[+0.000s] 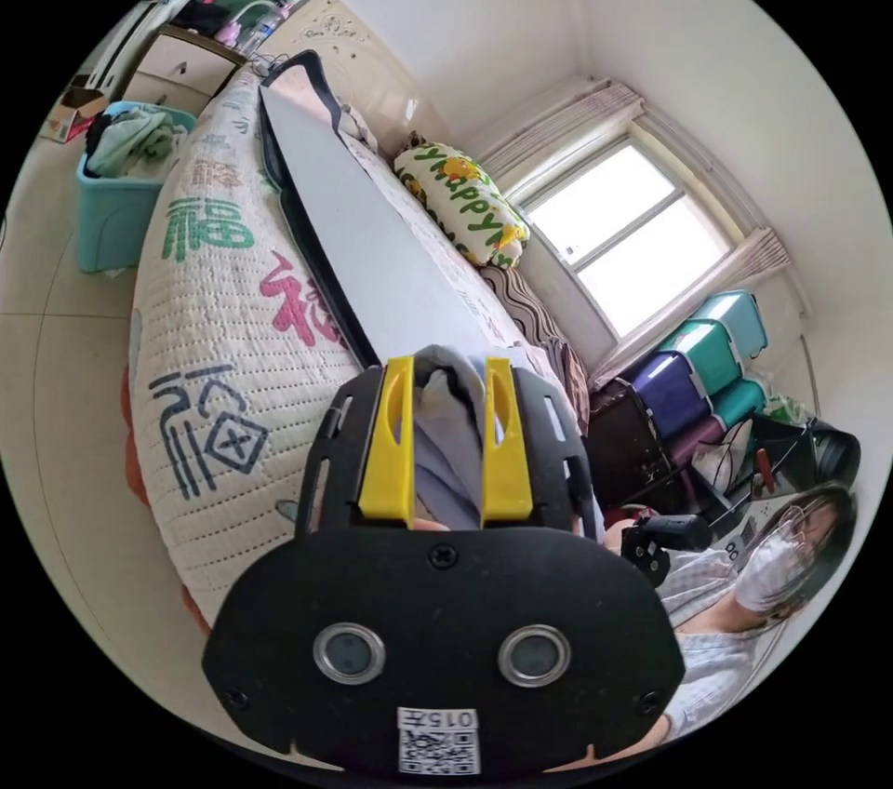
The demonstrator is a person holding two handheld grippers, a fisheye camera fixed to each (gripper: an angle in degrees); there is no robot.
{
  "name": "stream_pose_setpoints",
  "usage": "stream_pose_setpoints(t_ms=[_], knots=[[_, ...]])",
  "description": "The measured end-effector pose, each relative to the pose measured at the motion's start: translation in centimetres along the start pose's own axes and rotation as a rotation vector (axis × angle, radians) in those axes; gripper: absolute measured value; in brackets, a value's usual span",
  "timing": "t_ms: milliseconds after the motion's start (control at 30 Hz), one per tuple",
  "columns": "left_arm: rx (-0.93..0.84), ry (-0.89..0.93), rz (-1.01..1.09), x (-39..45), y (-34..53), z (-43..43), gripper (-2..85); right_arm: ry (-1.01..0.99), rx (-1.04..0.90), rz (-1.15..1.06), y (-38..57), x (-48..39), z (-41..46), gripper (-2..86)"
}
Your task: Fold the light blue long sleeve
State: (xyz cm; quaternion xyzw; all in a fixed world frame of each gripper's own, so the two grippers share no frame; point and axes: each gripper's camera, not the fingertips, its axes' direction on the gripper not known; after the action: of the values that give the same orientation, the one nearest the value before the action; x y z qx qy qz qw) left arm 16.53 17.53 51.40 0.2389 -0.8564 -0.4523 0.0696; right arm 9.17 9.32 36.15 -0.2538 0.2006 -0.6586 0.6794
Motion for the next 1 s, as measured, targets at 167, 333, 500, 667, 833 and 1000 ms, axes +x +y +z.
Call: stream_pose_setpoints(t_ms=[167,333,500,667,833,1000], knots=[[0.048,0.040,-0.019,-0.1,0.1,0.6,5.4,0.029,-0.009,-0.020,-0.9,-0.5,1.2,0.3],[0.000,-0.093,-0.053,0.1,0.4,2.3,3.4,0.056,-0.054,0.014,-1.5,-0.1,3.2,0.4],[-0.110,-0.357,0.064,5.0,-0.6,5.3,3.4,0.105,-0.071,-0.025,-2.0,-1.0,3.7,0.8],[-0.142,-0.420,0.096,6.9,-0.8,6.6,5.3,0.182,-0.140,-0.126,-2.2,-2.6,2.8,2.7],[-0.180,-0.471,0.135,8.7,-1.0,5.7,7.7,0.003,-0.105,-0.212,-0.6,-3.0,-2.2,5.2],[-0.260,-0.441,0.204,11.3,-1.1,5.4,8.0,0.072,0.031,-0.133,0.3,-0.9,-5.5,3.4]])
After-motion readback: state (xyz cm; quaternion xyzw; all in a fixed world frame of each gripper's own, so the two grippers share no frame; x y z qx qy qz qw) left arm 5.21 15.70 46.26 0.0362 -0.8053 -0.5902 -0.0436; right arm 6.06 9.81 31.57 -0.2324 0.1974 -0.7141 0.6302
